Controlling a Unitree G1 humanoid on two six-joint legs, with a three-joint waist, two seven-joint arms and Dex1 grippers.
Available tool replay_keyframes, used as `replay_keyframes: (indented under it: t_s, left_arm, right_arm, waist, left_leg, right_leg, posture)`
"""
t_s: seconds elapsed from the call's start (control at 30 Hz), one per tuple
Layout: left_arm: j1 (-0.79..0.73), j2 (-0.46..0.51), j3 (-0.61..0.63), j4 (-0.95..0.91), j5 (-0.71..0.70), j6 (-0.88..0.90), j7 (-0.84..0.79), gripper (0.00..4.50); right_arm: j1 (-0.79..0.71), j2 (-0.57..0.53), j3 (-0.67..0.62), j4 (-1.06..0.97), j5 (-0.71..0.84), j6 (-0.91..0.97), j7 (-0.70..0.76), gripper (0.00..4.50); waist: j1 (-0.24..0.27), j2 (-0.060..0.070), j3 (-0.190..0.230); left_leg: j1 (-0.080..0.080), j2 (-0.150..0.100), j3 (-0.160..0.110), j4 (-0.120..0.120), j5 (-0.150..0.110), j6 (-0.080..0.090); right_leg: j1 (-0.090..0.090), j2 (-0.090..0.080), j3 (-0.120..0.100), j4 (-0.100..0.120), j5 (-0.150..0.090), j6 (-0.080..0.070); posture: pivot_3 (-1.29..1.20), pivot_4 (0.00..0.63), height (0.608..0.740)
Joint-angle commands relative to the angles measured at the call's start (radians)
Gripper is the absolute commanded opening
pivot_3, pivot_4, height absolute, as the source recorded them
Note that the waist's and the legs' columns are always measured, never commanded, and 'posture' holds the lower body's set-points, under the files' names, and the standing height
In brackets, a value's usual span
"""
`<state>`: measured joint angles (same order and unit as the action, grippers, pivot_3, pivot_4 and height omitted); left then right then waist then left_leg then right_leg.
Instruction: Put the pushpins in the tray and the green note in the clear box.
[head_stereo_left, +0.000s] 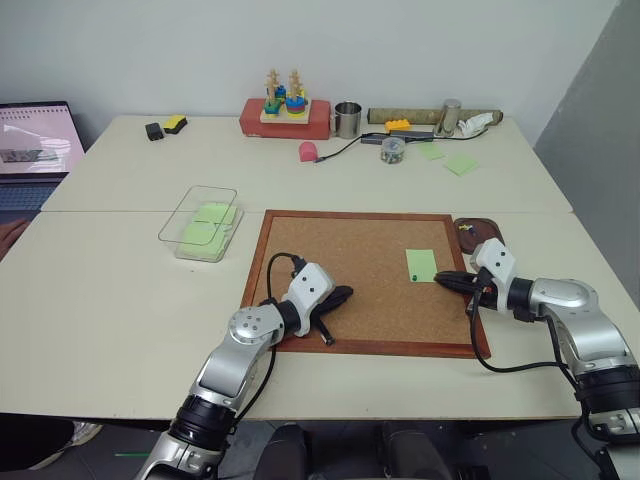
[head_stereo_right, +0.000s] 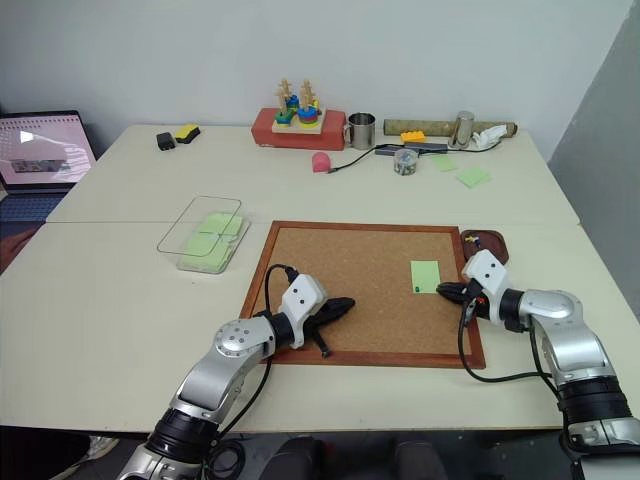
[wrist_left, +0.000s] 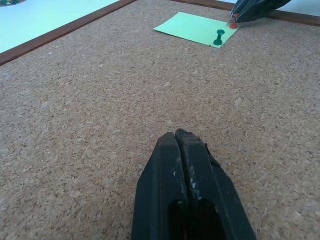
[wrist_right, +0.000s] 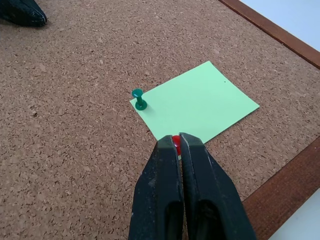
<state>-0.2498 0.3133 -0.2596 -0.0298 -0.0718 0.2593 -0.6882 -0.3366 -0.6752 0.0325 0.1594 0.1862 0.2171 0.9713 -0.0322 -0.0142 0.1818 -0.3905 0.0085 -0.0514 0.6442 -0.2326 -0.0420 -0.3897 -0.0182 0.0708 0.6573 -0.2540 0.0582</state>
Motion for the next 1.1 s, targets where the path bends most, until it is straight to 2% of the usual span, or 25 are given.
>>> replay_keyframes:
  t_s: [0.03, 1.1]
  left_arm:
    - [0.031, 0.009, -0.035, 0.018, 0.015, 0.035, -0.011, 0.0]
    - [0.033, 0.019, -0.043, 0.025, 0.032, 0.065, 0.019, 0.0]
  right_arm:
    - [-0.026, -0.005, -0.021, -0.027, 0.013, -0.007, 0.001, 0.01]
    - [-0.029, -0.032, -0.082, -0.149, 0.13, 0.145, 0.006, 0.01]
  waist:
    - [0.0, 0.0, 0.0]
    - [0.0, 0.0, 0.0]
  left_leg:
    - [0.0, 0.0, 0.0, 0.0, 0.0, 0.0]
    - [0.0, 0.0, 0.0, 0.0, 0.0, 0.0]
  right_leg:
    - [0.0, 0.0, 0.0, 0.0, 0.0, 0.0]
    - [0.0, 0.0, 0.0, 0.0, 0.0, 0.0]
  posture:
    - [0.0, 0.15, 0.74]
    - [0.0, 0.15, 0.74]
